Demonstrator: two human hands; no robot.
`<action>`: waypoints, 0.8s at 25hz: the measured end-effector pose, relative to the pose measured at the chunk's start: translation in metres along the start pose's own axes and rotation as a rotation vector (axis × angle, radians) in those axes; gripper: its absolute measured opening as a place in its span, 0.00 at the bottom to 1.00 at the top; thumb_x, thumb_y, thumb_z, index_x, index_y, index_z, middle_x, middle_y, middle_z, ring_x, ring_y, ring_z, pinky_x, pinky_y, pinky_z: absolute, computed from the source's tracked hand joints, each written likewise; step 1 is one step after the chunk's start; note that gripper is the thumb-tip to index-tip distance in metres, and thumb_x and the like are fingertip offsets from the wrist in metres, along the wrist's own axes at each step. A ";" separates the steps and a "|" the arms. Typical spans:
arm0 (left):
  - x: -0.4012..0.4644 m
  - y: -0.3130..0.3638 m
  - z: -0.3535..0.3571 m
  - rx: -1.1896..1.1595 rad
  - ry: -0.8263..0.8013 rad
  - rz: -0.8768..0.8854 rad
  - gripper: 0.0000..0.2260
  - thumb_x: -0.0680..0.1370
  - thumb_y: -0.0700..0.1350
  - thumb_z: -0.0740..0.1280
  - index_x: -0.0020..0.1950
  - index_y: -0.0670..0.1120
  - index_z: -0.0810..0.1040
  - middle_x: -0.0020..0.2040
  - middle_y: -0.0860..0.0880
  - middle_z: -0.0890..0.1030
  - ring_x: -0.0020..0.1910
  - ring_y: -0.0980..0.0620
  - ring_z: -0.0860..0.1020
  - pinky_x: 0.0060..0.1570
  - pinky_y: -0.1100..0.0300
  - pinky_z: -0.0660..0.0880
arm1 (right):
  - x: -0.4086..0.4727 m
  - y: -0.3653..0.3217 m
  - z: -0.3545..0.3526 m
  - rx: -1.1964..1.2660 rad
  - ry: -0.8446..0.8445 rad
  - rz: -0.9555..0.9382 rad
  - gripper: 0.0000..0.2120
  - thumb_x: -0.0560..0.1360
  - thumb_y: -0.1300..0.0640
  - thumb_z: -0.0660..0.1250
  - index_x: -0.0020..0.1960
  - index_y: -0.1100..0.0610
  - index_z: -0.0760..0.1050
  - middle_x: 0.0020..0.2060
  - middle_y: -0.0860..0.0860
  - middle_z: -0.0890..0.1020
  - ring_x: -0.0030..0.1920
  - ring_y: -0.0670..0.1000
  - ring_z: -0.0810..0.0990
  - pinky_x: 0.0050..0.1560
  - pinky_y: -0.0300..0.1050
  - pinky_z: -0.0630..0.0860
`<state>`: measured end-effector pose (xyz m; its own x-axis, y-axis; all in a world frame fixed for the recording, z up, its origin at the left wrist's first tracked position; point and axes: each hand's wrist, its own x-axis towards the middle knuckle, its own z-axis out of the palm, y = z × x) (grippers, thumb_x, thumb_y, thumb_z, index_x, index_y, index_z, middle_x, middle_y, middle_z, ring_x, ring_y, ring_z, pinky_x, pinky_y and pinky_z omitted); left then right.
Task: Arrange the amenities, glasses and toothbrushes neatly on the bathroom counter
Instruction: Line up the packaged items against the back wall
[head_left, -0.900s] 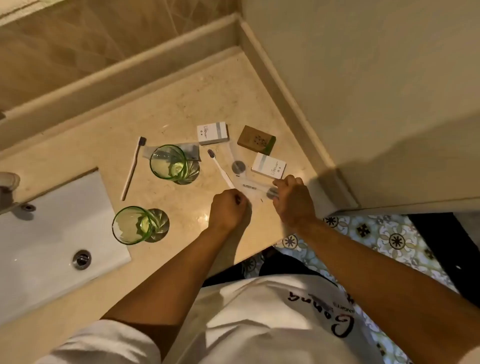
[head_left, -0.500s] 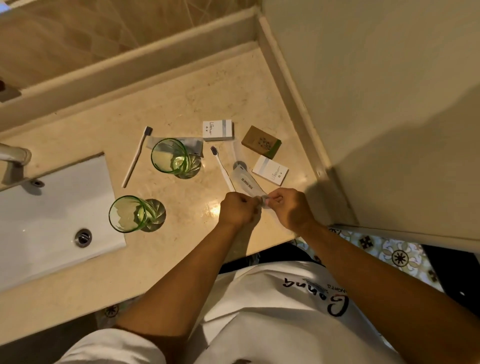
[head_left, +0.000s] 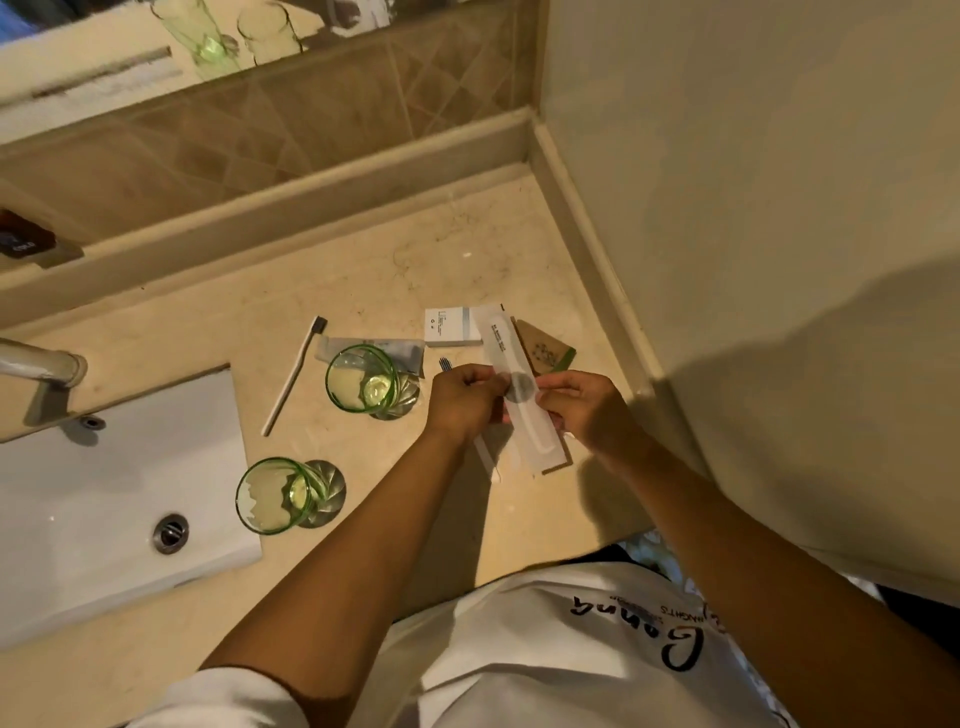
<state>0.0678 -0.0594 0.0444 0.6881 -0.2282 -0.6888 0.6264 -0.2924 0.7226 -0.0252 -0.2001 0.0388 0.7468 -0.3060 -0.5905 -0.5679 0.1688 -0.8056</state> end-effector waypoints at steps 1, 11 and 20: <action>0.009 0.011 0.001 -0.011 -0.003 0.007 0.02 0.78 0.35 0.71 0.48 0.36 0.83 0.52 0.30 0.84 0.43 0.38 0.84 0.45 0.44 0.85 | 0.008 -0.009 -0.003 -0.019 -0.007 -0.013 0.07 0.77 0.62 0.68 0.52 0.54 0.81 0.44 0.51 0.84 0.47 0.54 0.83 0.45 0.43 0.81; 0.125 0.116 0.033 0.102 -0.034 -0.011 0.08 0.72 0.29 0.74 0.46 0.39 0.81 0.53 0.32 0.84 0.45 0.37 0.84 0.47 0.42 0.85 | 0.124 -0.085 0.000 -0.501 0.496 -0.334 0.08 0.77 0.59 0.69 0.55 0.59 0.80 0.51 0.54 0.85 0.48 0.55 0.84 0.43 0.32 0.77; 0.216 0.150 0.051 0.367 0.046 0.111 0.06 0.72 0.35 0.76 0.45 0.38 0.80 0.46 0.37 0.84 0.42 0.39 0.85 0.35 0.52 0.85 | 0.205 -0.099 0.017 -1.106 0.539 -0.249 0.18 0.77 0.48 0.69 0.63 0.54 0.75 0.55 0.53 0.81 0.56 0.53 0.79 0.61 0.45 0.74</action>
<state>0.2920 -0.1997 0.0010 0.7654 -0.2382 -0.5979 0.3797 -0.5831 0.7182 0.1901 -0.2639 -0.0036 0.7873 -0.6040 -0.1235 -0.6126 -0.7438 -0.2674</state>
